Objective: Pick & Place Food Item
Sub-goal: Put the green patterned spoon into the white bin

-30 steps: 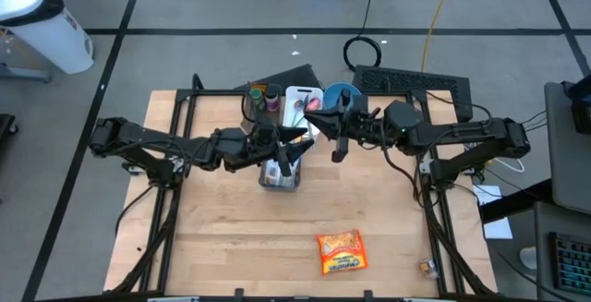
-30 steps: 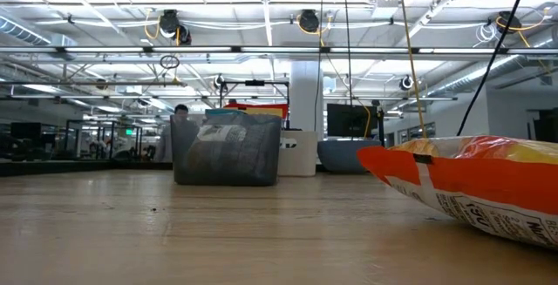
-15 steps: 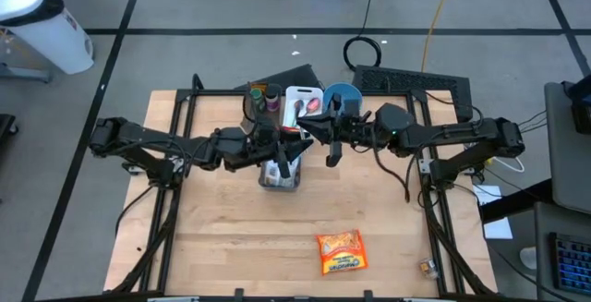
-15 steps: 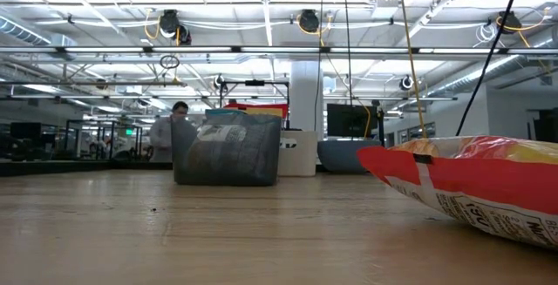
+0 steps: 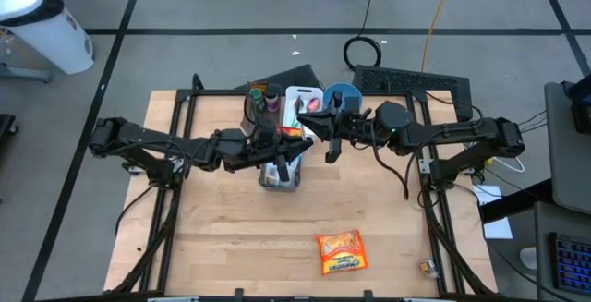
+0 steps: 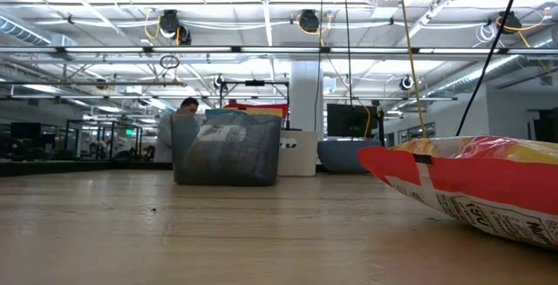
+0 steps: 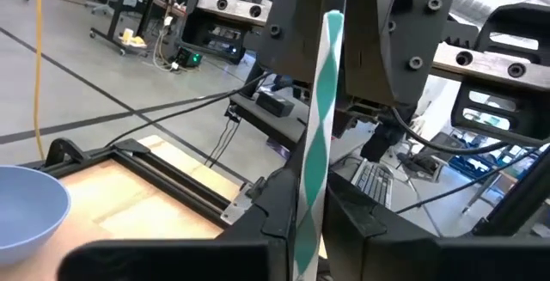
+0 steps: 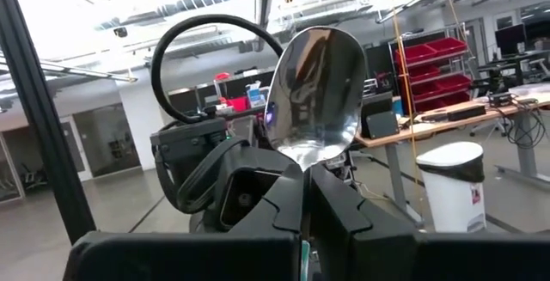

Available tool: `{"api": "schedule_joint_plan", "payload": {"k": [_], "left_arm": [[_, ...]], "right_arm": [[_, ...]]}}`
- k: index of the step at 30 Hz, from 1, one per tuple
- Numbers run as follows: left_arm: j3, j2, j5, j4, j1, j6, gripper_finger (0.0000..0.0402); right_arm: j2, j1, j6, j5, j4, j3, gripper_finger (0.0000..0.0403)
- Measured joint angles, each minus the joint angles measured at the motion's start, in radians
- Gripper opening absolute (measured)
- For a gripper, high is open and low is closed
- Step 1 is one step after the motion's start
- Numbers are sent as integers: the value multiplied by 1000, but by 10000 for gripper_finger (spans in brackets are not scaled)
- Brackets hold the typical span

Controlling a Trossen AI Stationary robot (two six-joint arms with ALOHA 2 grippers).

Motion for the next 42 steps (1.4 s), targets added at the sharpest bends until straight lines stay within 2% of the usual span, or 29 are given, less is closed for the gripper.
{"api": "schedule_joint_plan", "payload": {"k": [7,11,18,26,29,32,36,39,42], "left_arm": [[0,0,-3,0,0,-7,38],[0,0,-3,1,0,4,35],[0,0,-22,0,3,-6,35],[0,-2,-15,-2,1,-5,35],[0,-15,-11,-18,0,2,35],[34,-44,-8,-150,0,10,35],[177,-60,-7,-463,30,18,35],[282,-52,40,-653,79,33,35],[334,-51,117,-736,150,35,35]], "right_arm": [[0,0,-3,-2,2,0,2],[0,0,-5,-1,2,0,22],[-2,1,27,-23,-10,0,74],[-28,-8,8,-5,-38,1,161],[-62,-28,-15,-2,-105,0,189],[-109,-50,-51,0,-192,0,210],[-170,-79,-74,1,-287,1,225],[-211,-93,-83,2,-341,1,228],[-246,-99,-83,2,-399,1,226]]}}
